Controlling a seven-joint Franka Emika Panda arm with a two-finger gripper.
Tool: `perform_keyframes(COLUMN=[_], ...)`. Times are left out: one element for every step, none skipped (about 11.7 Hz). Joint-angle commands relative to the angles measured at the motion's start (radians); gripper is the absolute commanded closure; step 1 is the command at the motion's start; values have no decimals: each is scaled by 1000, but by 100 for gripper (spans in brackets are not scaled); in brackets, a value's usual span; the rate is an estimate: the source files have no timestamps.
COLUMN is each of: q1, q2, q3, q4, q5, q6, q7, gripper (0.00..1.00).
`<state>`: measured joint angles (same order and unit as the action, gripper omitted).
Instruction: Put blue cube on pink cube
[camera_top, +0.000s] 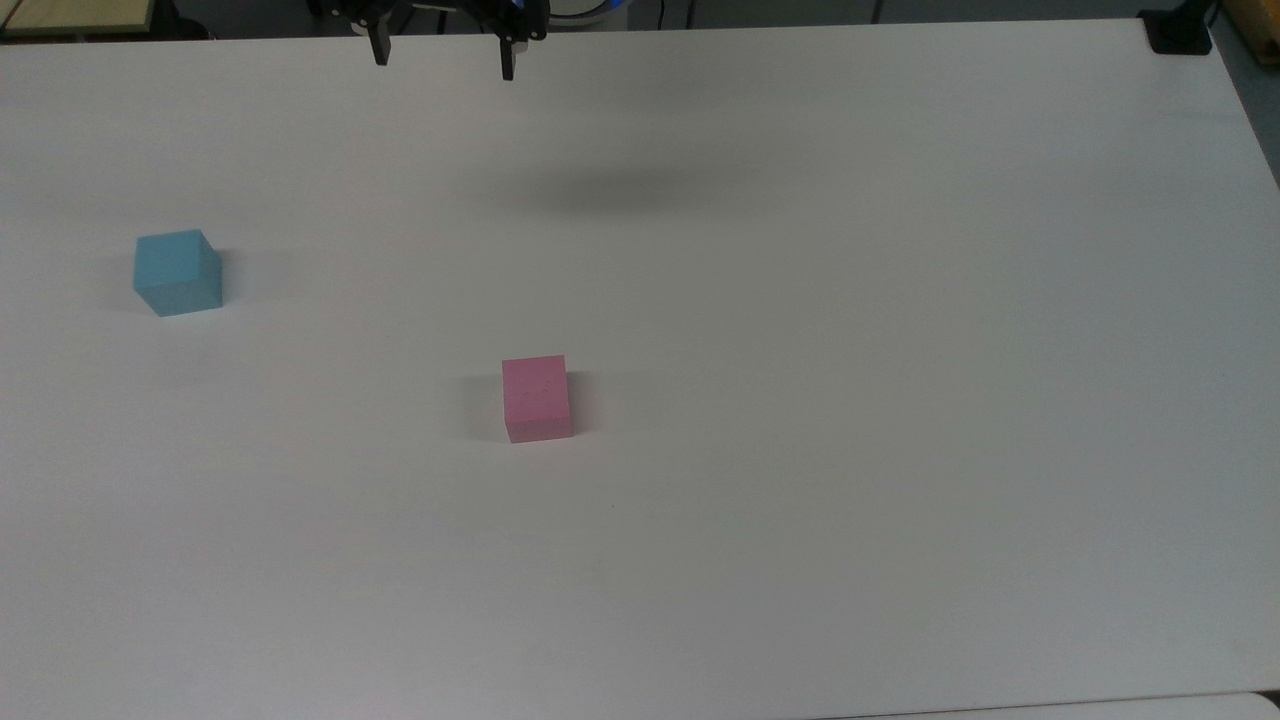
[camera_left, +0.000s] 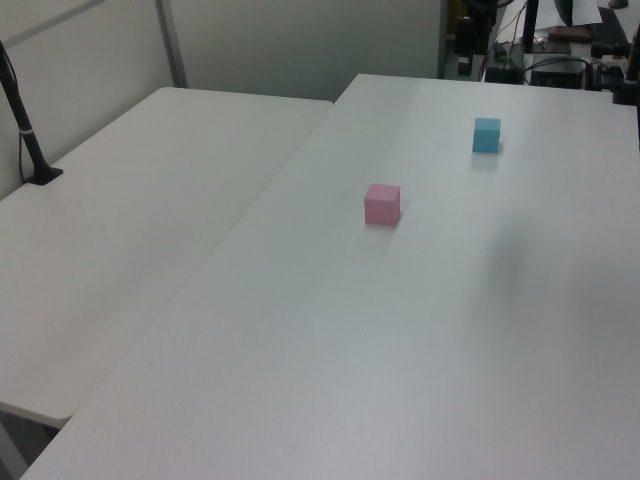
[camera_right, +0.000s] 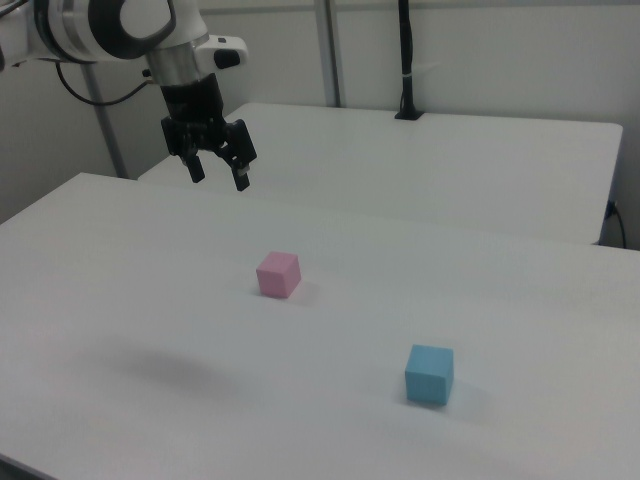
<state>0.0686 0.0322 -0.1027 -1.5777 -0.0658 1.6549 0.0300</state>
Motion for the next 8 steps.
perform_keyframes(q1=[7, 7, 8, 8, 5, 8, 10, 8], q2=[-20, -20, -20, -20, -17, -14, -14, -14], q3=[-2, -2, -2, -2, -2, 0, 1, 0], q4=[-25, -25, -25, -25, -25, -25, -25, -24], q5=[11, 11, 11, 12, 12, 11, 11, 11], q6=[16, 16, 14, 14, 20, 22, 22, 22], q7=[4, 4, 4, 4, 4, 4, 2, 2], gripper=[0, 0, 0, 0, 0, 0, 0, 0])
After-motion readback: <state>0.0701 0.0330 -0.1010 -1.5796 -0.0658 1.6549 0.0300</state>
